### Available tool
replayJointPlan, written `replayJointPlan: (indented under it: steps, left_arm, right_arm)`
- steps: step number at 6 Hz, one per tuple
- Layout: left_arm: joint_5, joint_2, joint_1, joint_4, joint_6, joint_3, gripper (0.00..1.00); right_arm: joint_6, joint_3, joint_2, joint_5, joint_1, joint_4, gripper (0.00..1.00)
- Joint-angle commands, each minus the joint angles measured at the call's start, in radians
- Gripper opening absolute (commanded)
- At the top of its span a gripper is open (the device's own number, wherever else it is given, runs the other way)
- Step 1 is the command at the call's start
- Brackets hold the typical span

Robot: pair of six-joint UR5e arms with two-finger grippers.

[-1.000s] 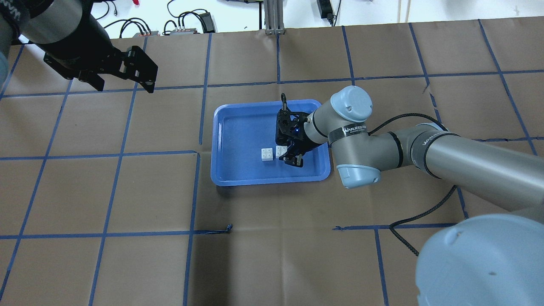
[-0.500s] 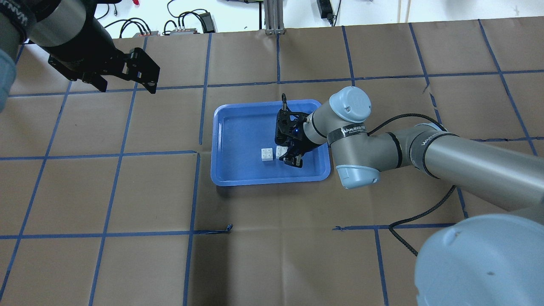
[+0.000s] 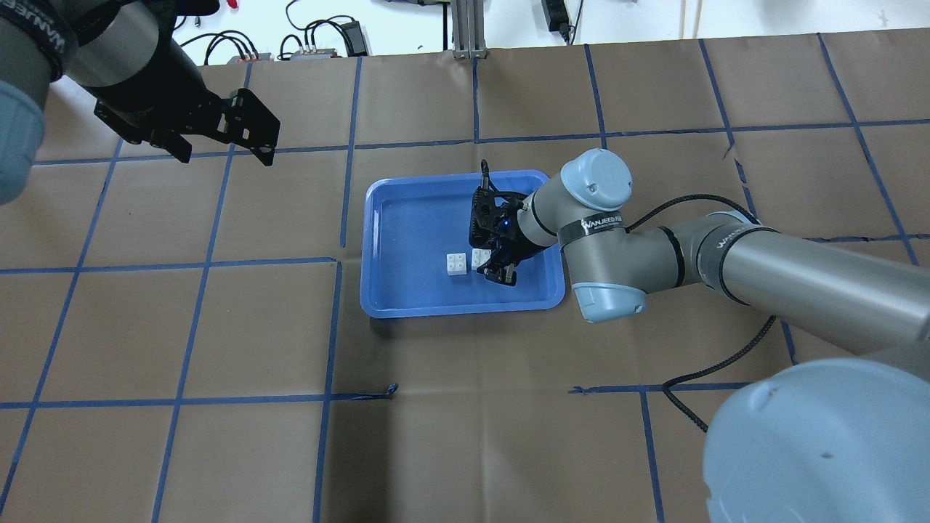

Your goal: Assemble white blocks and place on blue tray

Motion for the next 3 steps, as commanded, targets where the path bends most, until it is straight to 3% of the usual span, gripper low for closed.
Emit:
replayJointPlan:
  steps: [1,3]
  left_arm:
    - [0.0,0.01,-0.001,-0.001,0.001,0.002,0.99]
    - [0.0,0.003,-0.004,-0.001,0.0,-0.001,0.99]
  right_arm:
    - [-0.007,-0.003,0.009,0.0,0.001,-0.009,0.26]
    - [-0.007,-0.003,0.023,0.0,0.003,-0.034,0.26]
